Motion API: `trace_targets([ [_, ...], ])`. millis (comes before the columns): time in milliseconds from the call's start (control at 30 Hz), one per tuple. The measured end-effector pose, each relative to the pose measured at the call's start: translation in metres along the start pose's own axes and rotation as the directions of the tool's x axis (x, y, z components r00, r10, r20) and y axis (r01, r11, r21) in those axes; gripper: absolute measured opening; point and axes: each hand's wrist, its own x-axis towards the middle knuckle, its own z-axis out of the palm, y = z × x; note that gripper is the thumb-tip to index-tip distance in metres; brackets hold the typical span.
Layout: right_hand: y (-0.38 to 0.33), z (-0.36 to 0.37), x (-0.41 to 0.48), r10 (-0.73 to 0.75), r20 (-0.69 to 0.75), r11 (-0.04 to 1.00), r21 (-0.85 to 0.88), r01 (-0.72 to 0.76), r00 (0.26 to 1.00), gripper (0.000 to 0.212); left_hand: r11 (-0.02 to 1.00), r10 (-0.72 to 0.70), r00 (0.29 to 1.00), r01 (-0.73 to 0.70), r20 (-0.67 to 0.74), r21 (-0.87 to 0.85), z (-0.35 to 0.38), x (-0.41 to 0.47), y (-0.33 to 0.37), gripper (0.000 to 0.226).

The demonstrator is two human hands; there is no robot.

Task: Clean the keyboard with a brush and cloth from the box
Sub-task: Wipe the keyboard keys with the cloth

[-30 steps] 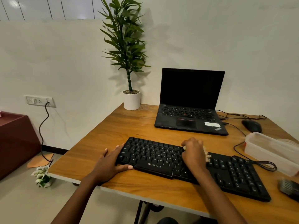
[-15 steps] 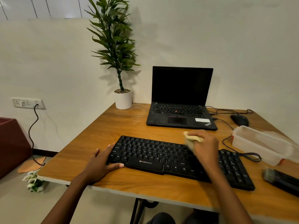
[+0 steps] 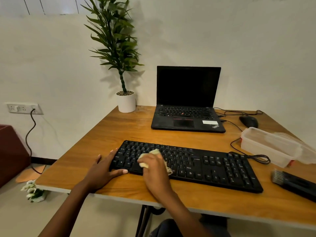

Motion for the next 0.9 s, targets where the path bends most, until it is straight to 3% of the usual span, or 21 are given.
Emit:
trace_targets([
  [33, -0.008, -0.003, -0.004, -0.010, 0.077, 0.993, 0.118, 0.001, 0.997, 0.033, 1.000, -0.004, 1.000, 0.004, -0.001, 0.004, 0.000, -0.001, 0.001, 0.083],
  [100, -0.014, -0.031, -0.007, 0.088, 0.126, 0.893, 0.429, -0.134, 0.988, 0.029, 1.000, -0.012, 1.000, 0.012, -0.001, 0.006, -0.001, -0.001, 0.001, 0.081],
  [167, 0.002, -0.077, -0.007, 0.281, 0.010, 0.747, 0.626, -0.226, 0.960, 0.026, 1.000, -0.014, 1.000, 0.014, 0.001, -0.004, 0.000, -0.002, 0.000, 0.080],
  [200, 0.019, -0.105, -0.009, 0.366, -0.096, 0.741, 0.632, -0.228, 0.925, 0.025, 1.000, -0.015, 1.000, 0.015, 0.000, -0.006, 0.002, -0.002, 0.000, 0.080],
  [267, 0.061, -0.157, -0.017, 0.393, -0.363, 0.874, 0.432, -0.221, 0.845, 0.027, 1.000, -0.019, 1.000, 0.019, -0.006, -0.005, 0.004, -0.002, 0.000, 0.081],
  [333, 0.104, -0.191, -0.023, 0.298, -0.494, 0.948, 0.054, -0.314, 0.816, 0.030, 1.000, -0.017, 1.000, 0.017, -0.003, -0.008, 0.004, -0.003, 0.001, 0.084],
  [367, 0.123, -0.193, -0.023, 0.281, -0.478, 0.929, -0.081, -0.360, 0.833, 0.032, 1.000, -0.016, 1.000, 0.016, -0.005, -0.009, 0.004, -0.002, -0.002, 0.087],
  [467, 0.136, -0.162, -0.030, 0.317, -0.382, 0.873, -0.241, -0.425, 0.868, 0.035, 1.000, 0.006, 1.000, -0.007, -0.013, -0.011, 0.003, 0.000, -0.008, 0.088],
  [567, 0.112, -0.124, -0.037, 0.189, -0.357, 0.917, -0.267, -0.295, 0.915, 0.036, 1.000, -0.010, 1.000, 0.010, -0.017, -0.024, 0.005, -0.002, -0.003, 0.082],
  [667, 0.088, -0.112, -0.041, 0.154, -0.178, 0.979, -0.104, -0.175, 0.972, 0.034, 1.000, -0.020, 1.000, 0.020, -0.009, -0.010, 0.005, -0.001, -0.004, 0.082],
  [733, 0.078, -0.133, -0.045, 0.253, -0.151, 0.953, 0.207, -0.219, 0.956, 0.031, 1.000, -0.020, 1.000, 0.019, -0.010, -0.003, 0.004, 0.000, -0.007, 0.082],
  [800, 0.078, -0.167, -0.058, 0.406, -0.201, 0.836, 0.474, -0.274, 0.891, 0.031, 1.000, -0.012, 1.000, 0.011, -0.013, -0.012, 0.005, 0.001, -0.007, 0.083],
  [900, 0.104, -0.212, -0.086, 0.624, -0.353, 0.722, 0.601, -0.342, 0.697, 0.028, 1.000, -0.011, 1.000, 0.011, -0.017, -0.018, 0.006, 0.002, -0.011, 0.092],
])
